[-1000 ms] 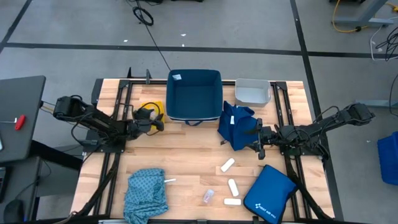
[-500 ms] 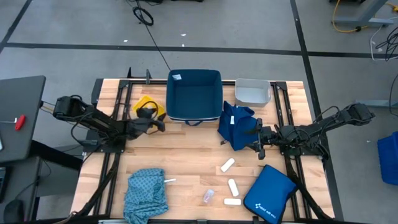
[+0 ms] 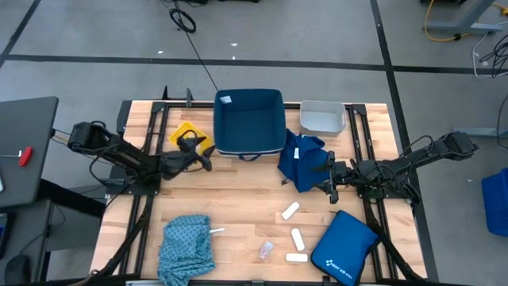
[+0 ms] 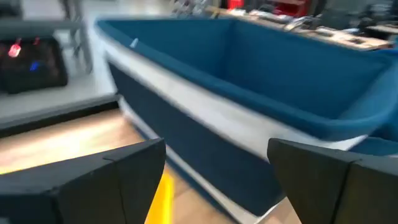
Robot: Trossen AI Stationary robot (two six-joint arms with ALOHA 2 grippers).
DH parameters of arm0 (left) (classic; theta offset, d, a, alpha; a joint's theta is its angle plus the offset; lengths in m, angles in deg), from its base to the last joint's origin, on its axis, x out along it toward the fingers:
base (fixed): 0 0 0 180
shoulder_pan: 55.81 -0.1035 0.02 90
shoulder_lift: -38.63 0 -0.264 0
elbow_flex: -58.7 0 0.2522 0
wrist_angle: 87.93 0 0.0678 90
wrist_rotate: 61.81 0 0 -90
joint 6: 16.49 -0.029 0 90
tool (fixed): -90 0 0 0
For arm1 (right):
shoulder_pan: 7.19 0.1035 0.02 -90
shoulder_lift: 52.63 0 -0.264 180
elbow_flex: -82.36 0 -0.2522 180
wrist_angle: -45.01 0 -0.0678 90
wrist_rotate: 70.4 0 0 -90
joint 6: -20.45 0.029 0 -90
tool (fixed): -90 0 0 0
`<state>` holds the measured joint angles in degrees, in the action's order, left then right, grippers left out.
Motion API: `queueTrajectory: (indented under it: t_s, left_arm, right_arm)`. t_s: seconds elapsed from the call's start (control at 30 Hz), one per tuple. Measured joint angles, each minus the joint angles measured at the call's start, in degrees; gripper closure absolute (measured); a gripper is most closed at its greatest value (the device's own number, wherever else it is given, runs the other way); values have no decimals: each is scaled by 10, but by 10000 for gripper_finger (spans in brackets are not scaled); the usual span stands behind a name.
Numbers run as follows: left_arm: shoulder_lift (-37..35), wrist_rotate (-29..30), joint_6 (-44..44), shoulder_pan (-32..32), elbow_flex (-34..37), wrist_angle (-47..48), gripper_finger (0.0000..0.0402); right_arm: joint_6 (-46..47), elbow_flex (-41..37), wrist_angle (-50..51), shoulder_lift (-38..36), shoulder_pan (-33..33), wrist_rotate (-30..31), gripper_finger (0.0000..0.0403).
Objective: Pick & place medical supplies in basket/bin
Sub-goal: Put the white pill bottle into the basket
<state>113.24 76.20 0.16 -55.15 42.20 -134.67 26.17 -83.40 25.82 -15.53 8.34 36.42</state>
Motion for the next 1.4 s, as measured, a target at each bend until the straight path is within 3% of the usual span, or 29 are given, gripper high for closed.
queueTrajectory:
  t_s: [0.3, 0.47, 0.6, 0.8, 0.9, 1.13, 1.4]
  left_arm:
    - [0, 16, -220, 116, 0, -185, 118]
    - [0, -25, -237, 176, -16, -194, 118]
    - [0, -86, -152, 203, -65, -54, 118]
    - [0, -183, -36, 232, -220, 328, 118]
    - [5, -208, -1, 238, -299, 451, 118]
    - [44, -306, 114, 232, -393, 498, 118]
    - [180, -400, 193, 240, -496, 481, 114]
  right_arm:
    - [0, 0, 0, 0, 0, 0, 160]
    - [0, 0, 0, 0, 0, 0, 160]
    - [0, 0, 0, 0, 0, 0, 160]
    - [0, 0, 0, 0, 0, 0, 160]
    - [0, 0, 2, 0, 0, 0, 160]
    - [1, 0, 6, 0, 0, 0, 160]
    - [10, 0, 18, 0, 0, 0, 160]
